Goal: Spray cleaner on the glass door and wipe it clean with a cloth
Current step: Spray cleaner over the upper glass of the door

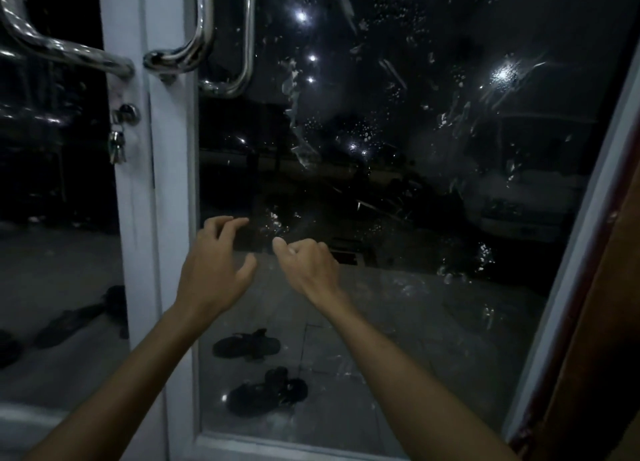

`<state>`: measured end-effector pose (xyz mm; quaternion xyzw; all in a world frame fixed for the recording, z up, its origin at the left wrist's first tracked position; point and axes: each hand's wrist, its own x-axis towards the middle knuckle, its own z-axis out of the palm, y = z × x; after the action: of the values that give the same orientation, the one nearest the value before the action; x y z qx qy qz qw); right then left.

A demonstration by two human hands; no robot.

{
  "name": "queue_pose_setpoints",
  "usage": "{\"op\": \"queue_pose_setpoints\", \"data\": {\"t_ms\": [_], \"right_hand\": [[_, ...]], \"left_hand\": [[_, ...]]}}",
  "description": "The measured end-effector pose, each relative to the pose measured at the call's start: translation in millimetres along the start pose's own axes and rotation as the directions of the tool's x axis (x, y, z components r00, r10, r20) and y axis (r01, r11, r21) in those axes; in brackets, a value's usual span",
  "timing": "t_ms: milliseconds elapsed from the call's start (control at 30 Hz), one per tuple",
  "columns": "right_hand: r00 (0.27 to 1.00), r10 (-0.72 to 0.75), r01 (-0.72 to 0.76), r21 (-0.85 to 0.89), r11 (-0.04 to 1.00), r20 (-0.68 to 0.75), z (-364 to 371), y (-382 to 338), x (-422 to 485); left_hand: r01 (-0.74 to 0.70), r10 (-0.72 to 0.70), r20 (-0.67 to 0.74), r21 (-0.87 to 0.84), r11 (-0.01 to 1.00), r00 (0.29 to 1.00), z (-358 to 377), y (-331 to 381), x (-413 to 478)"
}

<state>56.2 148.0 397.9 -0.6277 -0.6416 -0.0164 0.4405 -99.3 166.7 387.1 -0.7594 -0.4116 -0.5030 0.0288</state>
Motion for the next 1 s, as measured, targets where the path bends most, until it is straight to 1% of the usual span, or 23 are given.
{"op": "queue_pose_setpoints", "data": {"t_ms": [67, 167, 233, 300, 400, 467, 533, 567, 633, 667, 733, 800, 833, 933, 1000], "right_hand": [[0.999, -0.025, 0.027, -0.055, 0.998, 0.037, 1, -10, -1], [0.998, -0.011, 0.014, -0.04, 0.999, 0.061, 4, -21, -3], [0.999, 0.017, -0.016, -0.01, 1.0, 0.04, 6, -24, -4], [0.999, 0.036, -0.035, -0.017, 0.999, 0.025, 8, -24, -6], [0.999, 0.039, -0.039, -0.032, 0.999, 0.002, 6, -20, -6], [0.998, 0.043, -0.044, -0.026, 0.999, -0.043, -6, -20, -4], [0.989, 0.08, -0.074, 0.055, 0.996, -0.123, -24, -18, 3], [0.976, 0.127, -0.107, 0.121, 0.987, -0.175, -34, -15, 9], [0.923, 0.267, -0.181, 0.3, 0.937, -0.277, -51, -8, 20], [0.892, 0.328, -0.202, 0.375, 0.905, -0.31, -57, -3, 23], [0.861, 0.392, -0.236, 0.426, 0.873, -0.324, -64, 7, 19], [0.861, 0.404, -0.266, 0.402, 0.876, -0.309, -68, 17, 10], [0.873, 0.387, -0.267, 0.374, 0.888, -0.297, -68, 21, 6], [0.9, 0.306, -0.227, 0.267, 0.937, -0.31, -68, 25, -4], [0.896, 0.284, -0.2, 0.261, 0.944, -0.341, -67, 26, -5]], "left_hand": [[0.005, -0.005, -0.01, -0.004, 1.0, 1.0, -6, -2, 0], [-0.004, 0.003, -0.029, -0.006, 1.0, 1.0, -13, -2, 0], [-0.005, 0.004, -0.029, -0.012, 1.0, 1.0, -17, -1, -1], [-0.001, 0.0, -0.031, -0.013, 1.0, 1.0, -22, 0, -2], [-0.008, 0.008, -0.034, 0.002, 1.0, 0.999, -26, 0, -6], [-0.01, 0.01, -0.028, 0.001, 1.0, 1.0, -28, -1, -7], [-0.009, 0.009, -0.018, -0.007, 1.0, 1.0, -29, 0, -9], [-0.007, 0.007, -0.017, -0.011, 1.0, 1.0, -29, 1, -10], [-0.001, 0.0, -0.013, -0.021, 1.0, 1.0, -28, 4, -12], [0.002, -0.002, -0.013, -0.024, 1.0, 1.0, -27, 6, -13], [0.004, -0.004, -0.008, -0.033, 0.999, 1.0, -23, 10, -16], [0.005, -0.005, 0.005, -0.043, 0.999, 1.0, -18, 14, -18], [0.008, -0.008, 0.013, -0.047, 0.999, 1.0, -15, 16, -19], [0.011, -0.009, 0.026, -0.059, 0.998, 1.0, -8, 22, -21], [0.005, -0.003, 0.033, -0.065, 0.998, 0.999, -5, 24, -21]]}}
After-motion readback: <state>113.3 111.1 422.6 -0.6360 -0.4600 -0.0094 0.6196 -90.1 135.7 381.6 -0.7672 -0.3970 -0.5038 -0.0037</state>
